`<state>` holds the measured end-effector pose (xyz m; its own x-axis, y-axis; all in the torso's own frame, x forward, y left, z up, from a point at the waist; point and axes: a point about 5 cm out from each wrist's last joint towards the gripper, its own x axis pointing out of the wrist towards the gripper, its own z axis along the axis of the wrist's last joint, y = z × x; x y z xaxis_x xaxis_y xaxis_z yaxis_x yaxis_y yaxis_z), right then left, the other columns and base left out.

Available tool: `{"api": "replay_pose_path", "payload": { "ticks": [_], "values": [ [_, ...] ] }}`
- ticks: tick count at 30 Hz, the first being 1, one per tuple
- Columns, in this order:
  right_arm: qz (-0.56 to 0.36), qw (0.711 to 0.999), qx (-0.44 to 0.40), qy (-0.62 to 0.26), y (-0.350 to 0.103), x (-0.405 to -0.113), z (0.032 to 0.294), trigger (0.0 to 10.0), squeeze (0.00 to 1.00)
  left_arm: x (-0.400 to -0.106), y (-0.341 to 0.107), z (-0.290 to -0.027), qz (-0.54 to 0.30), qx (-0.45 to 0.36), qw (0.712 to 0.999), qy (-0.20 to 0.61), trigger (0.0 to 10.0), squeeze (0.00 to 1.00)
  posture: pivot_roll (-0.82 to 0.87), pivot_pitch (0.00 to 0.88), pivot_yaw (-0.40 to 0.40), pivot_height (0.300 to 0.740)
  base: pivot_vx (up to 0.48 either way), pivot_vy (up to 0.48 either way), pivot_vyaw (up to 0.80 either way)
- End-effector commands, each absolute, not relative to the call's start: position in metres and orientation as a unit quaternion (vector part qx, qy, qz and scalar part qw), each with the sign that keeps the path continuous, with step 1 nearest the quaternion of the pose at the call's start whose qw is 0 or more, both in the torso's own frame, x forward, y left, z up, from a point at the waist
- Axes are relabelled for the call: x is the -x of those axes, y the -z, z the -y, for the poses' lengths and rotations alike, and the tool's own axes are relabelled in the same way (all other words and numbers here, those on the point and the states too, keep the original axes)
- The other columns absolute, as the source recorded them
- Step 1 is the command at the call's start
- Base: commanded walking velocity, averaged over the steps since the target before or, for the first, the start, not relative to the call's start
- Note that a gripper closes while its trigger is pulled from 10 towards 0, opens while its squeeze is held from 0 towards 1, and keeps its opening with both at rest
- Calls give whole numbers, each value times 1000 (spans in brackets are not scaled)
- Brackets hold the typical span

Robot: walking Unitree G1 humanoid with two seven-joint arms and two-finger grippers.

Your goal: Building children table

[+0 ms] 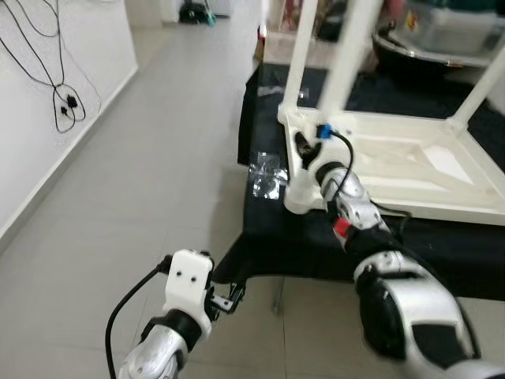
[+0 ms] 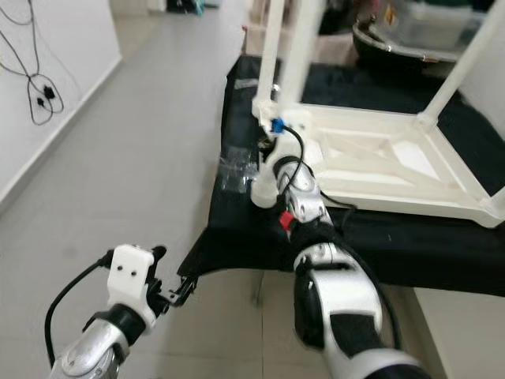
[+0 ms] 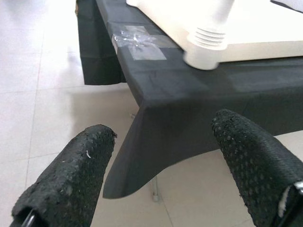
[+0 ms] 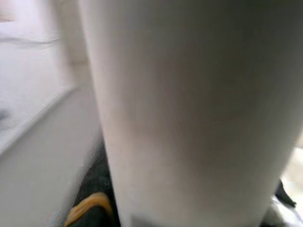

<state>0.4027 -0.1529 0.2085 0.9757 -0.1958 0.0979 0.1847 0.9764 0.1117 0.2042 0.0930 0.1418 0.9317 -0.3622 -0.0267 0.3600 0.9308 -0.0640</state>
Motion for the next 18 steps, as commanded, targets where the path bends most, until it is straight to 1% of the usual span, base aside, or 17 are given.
{"api": "replay_pose_path", "payload": {
  "ticks": [1, 2, 3, 6, 7, 8, 9, 10, 12, 14, 15, 17, 18],
  "values": [
    [19, 986, -47, 160, -195, -398, 168, 0, 0, -204, -139, -91, -24, 26, 981, 189, 10000, 0, 88, 120, -88, 740, 0, 0, 0],
    [14, 978, -55, 202, -192, -392, 164, 0, 0, -204, -139, -91, -24, 25, 982, 188, 10000, 0, 85, 121, -89, 740, 0, 0, 0],
    [10, 974, -67, 217, -191, -389, 159, 0, 0, -205, -139, -91, -24, 25, 982, 188, 10000, 0, 83, 122, -90, 740, 0, 0, 0],
    [18, 972, -77, 219, -192, -388, 151, 0, 0, -204, -139, -91, -24, 26, 982, 187, 10000, 0, 81, 122, -89, 740, 0, 0, 0],
    [27, 975, -89, 204, -194, -389, 144, 0, 0, -205, -139, -91, -24, 26, 982, 188, 10000, 0, 79, 119, -87, 740, 0, 0, 0],
    [41, 979, -86, 183, -198, -390, 136, 8784, 0, -205, -139, -90, -24, 26, 982, 188, 10000, 0, 79, 121, -89, 740, 0, 0, 0],
    [66, 985, -81, 135, -204, -393, 128, 10000, 1000, -205, -139, -90, -24, 27, 982, 188, 10000, 0, 79, 120, -90, 740, 0, 0, 0],
    [66, 985, -81, 135, -204, -393, 128, 10000, 1000, -205, -139, -90, -24, 27, 982, 188, 10000, 0, 79, 120, -90, 740, 0, 0, 0],
    [98, 989, -74, 79, -212, -394, 122, 10000, 1000, -205, -138, -90, -25, 29, 982, 188, 10000, 0, 74, 119, -89, 740, 0, 0, 0],
    [107, 989, -73, 68, -214, -394, 122, 10000, 1000, -205, -138, -90, -25, 29, 982, 188, 10000, 0, 74, 120, -90, 740, 0, 0, 0],
    [114, 990, -70, 47, -216, -395, 125, 10000, 0, -206, -138, -90, -26, 29, 981, 188, 10000, 0, 75, 118, -89, 740, 0, 0, 0],
    [116, 990, -67, 37, -218, -394, 126, 10000, 0, -206, -137, -90, -26, 29, 981, 188, 10000, 0, 75, 118, -90, 740, 0, 0, 0],
    [122, 991, -49, -6, -220, -395, 129, 10000, 0, -206, -137, -90, -26, 30, 981, 188, 10000, 0, 75, 117, -92, 740, 0, 0, 0]
  ]
}}
